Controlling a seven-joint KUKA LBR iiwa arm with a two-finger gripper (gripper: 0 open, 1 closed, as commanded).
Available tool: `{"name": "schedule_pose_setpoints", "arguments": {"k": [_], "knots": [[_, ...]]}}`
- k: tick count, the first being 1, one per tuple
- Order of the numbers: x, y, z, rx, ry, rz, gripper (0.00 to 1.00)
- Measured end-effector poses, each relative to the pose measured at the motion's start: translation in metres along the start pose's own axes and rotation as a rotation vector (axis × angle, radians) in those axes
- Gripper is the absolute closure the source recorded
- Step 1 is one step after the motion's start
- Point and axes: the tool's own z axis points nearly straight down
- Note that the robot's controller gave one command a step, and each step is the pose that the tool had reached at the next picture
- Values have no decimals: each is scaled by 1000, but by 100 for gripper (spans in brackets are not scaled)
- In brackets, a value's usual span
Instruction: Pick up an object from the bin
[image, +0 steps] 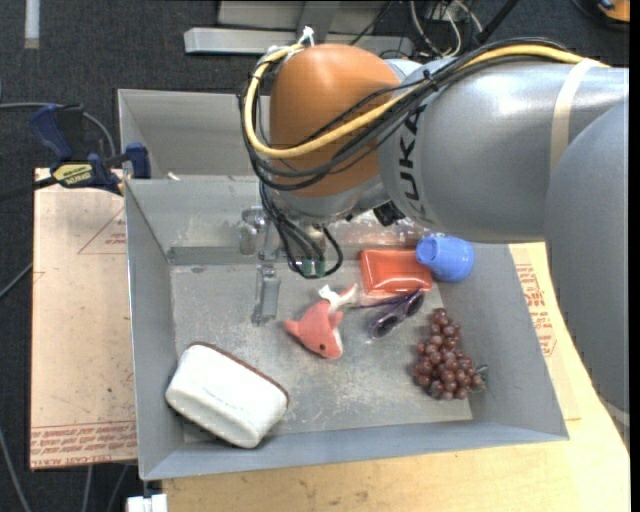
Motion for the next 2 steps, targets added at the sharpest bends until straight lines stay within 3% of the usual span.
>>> {"name": "schedule_pose_setpoints", "arguments": {"k": [1, 2], "knots": [[-1, -1, -5, -1, -8, 3, 0], [51, -65, 77, 0, 3, -232, 100]]}}
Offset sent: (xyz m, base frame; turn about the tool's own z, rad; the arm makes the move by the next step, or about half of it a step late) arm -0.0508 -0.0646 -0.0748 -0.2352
